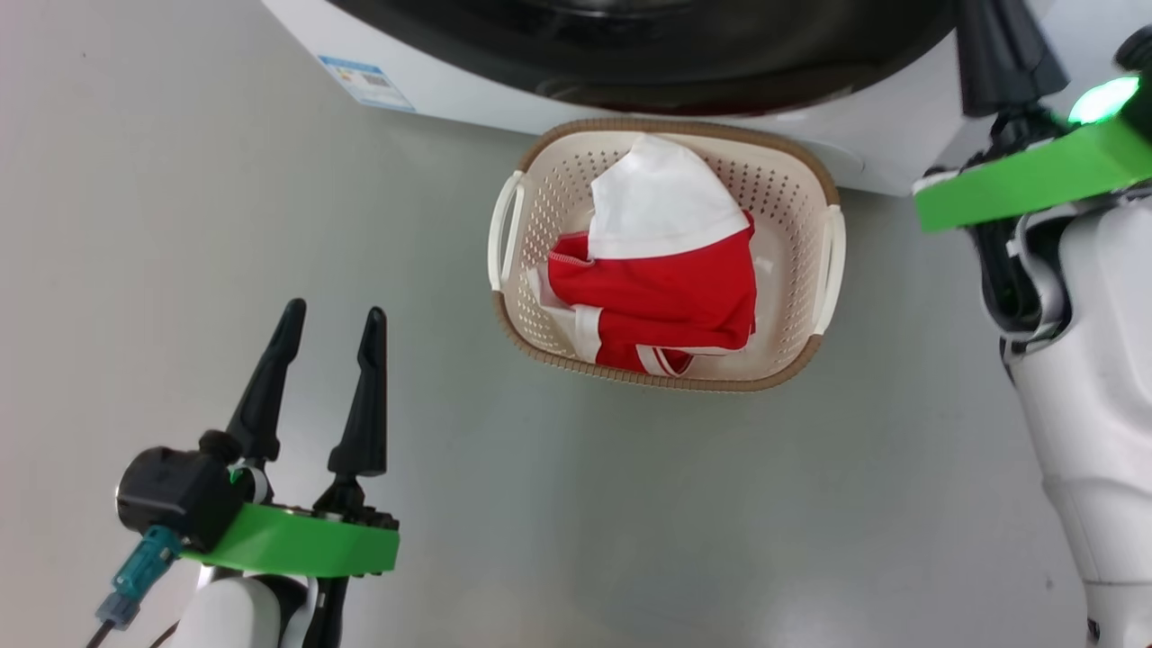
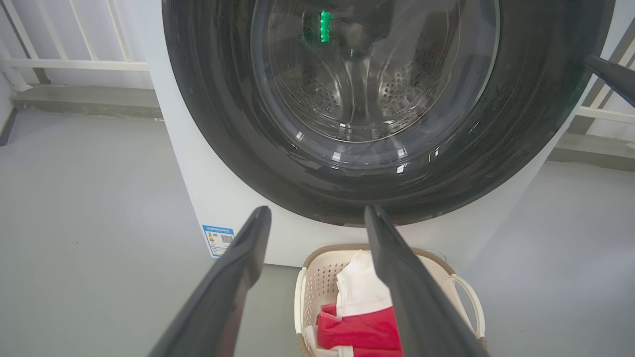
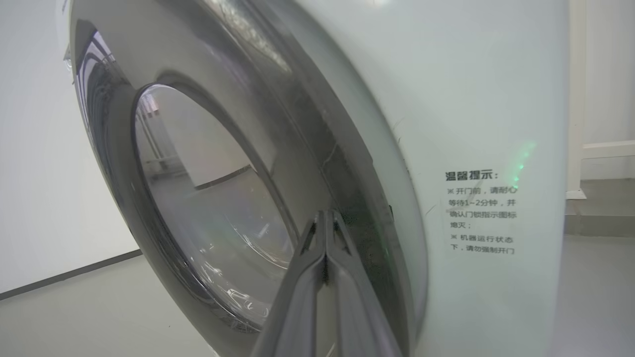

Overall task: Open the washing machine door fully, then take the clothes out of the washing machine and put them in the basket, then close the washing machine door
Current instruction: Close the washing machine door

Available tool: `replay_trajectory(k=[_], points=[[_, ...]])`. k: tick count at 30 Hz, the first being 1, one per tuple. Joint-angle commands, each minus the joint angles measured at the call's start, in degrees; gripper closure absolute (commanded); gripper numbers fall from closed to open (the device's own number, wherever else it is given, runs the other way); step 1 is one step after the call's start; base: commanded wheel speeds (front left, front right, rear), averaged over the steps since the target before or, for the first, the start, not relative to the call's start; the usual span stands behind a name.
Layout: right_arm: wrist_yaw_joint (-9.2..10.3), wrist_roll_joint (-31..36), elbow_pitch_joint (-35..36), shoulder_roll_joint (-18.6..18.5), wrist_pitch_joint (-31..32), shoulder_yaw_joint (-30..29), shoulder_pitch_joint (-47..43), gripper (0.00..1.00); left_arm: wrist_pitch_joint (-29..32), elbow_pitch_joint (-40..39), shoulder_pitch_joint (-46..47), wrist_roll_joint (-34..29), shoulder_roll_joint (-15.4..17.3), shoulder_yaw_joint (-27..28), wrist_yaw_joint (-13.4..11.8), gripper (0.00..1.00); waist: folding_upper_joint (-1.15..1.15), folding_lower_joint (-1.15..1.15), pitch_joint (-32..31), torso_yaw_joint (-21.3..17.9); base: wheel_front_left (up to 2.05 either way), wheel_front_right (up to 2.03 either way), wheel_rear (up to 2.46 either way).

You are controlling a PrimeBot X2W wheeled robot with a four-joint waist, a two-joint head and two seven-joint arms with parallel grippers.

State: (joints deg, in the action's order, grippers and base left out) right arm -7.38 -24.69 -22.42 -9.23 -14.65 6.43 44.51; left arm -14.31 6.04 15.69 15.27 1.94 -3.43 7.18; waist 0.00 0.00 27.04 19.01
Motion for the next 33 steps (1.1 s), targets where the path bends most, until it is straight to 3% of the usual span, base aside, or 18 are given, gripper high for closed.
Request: replay_trajectory(k=[1,12,25,27,28,30,33], points=[[-0.11,0.13,1.16,0.68,-0.35,0.07,1.58,1.00,-0.69,-1.45,0.84,0.50,0.94,1.77,0.31,0.00,0.00,0.00,1.11,0.62,0.00,0.00,0.00],[-0.11,0.92,0.46,1.78,-0.35,-3.49,6.72,1.00,-0.69,-1.68,2.25,1.28,0.94,1.44,0.31,0.00,0.00,0.00,2.65,1.27,0.00,0.00,0.00],[-0.11,0.59,-0.16,1.63,-0.35,2.48,-2.22,1.00,-0.69,0.51,0.54,-0.55,0.94,2.73,0.31,0.00,0.00,0.00,-2.47,-1.11,0.00,0.00,0.00],[-0.11,0.42,0.48,1.79,-0.35,2.48,-4.49,0.68,-0.69,0.85,0.00,-1.08,0.94,3.15,0.31,0.00,0.00,0.00,-3.68,-1.76,0.00,0.00,0.00],[-0.11,0.30,0.77,1.92,-0.35,2.22,-5.71,0.56,-0.69,1.02,-0.32,-1.30,0.94,3.37,0.31,0.00,0.00,0.00,-4.28,-2.07,0.00,0.00,0.00],[-0.11,0.15,1.51,2.24,-0.35,1.62,-8.17,0.02,-0.69,1.31,-0.96,-1.79,0.94,3.87,0.31,0.00,0.00,0.00,-5.60,-2.74,0.00,0.00,0.00],[-0.11,0.08,2.77,2.71,-0.35,1.04,-11.79,0.00,-0.69,1.69,-1.93,-2.54,0.94,4.58,0.31,0.00,0.00,0.00,-7.37,-3.75,0.00,0.00,0.00]])
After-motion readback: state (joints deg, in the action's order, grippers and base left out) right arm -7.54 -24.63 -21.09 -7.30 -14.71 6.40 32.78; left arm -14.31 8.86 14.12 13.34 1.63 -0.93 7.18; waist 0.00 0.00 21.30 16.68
